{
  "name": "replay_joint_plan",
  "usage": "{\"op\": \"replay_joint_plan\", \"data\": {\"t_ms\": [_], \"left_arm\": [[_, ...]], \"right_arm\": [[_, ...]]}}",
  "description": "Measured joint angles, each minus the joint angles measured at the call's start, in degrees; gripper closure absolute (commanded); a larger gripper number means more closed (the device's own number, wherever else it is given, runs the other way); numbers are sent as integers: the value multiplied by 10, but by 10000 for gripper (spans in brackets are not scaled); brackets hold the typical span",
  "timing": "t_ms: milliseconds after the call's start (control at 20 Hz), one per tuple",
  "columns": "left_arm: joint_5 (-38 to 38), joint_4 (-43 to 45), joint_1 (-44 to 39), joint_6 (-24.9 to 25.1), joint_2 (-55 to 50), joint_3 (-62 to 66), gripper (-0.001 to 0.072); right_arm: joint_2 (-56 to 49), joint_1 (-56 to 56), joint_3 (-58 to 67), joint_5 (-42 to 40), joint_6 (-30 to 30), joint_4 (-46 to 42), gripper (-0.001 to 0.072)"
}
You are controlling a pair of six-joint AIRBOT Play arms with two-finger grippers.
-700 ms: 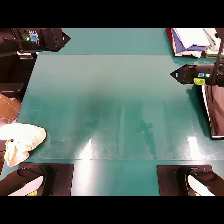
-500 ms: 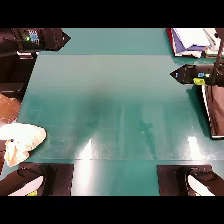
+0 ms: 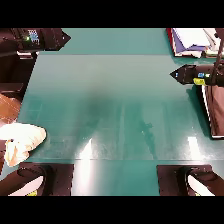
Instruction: Fold the shirts.
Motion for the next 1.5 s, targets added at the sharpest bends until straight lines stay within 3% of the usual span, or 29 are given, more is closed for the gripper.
{"op": "replay_joint_plan", "data": {"t_ms": [200, 500, 550, 600, 700, 1150, 1200, 1250, 1300, 1350, 1500], "left_arm": [[-12, 30, 25, 0, 17, 4, 683], [-207, 189, 133, 0, 104, -53, 661], [-237, 212, 154, 0, 119, -81, 368], [-265, 231, 176, 0, 134, -118, -13], [-298, 259, 212, -2, 155, -196, 63], [-281, 293, 270, -33, 178, -481, 67], [-278, 294, 271, -39, 179, -491, 231], [-276, 295, 272, -45, 179, -500, 488], [-276, 297, 272, -49, 179, -506, 602], [-276, 296, 272, -53, 179, -510, 680], [-274, 295, 273, -59, 179, -505, 684]], "right_arm": [[0, 0, 0, 6, 0, 0, 695], [0, 0, 0, 21, 0, 0, 695], [0, 0, 0, 22, 0, 0, 695], [0, 0, 0, 23, 0, 0, 695], [0, 0, 0, 23, 0, 0, 695], [0, 0, 0, 24, 0, 0, 695], [0, 0, 0, 24, 0, 0, 696], [0, 0, 0, 24, 0, 0, 695], [0, 0, 0, 24, 0, 0, 695], [0, 0, 0, 23, 0, 0, 696], [0, 0, 0, 23, 0, 0, 695]]}}
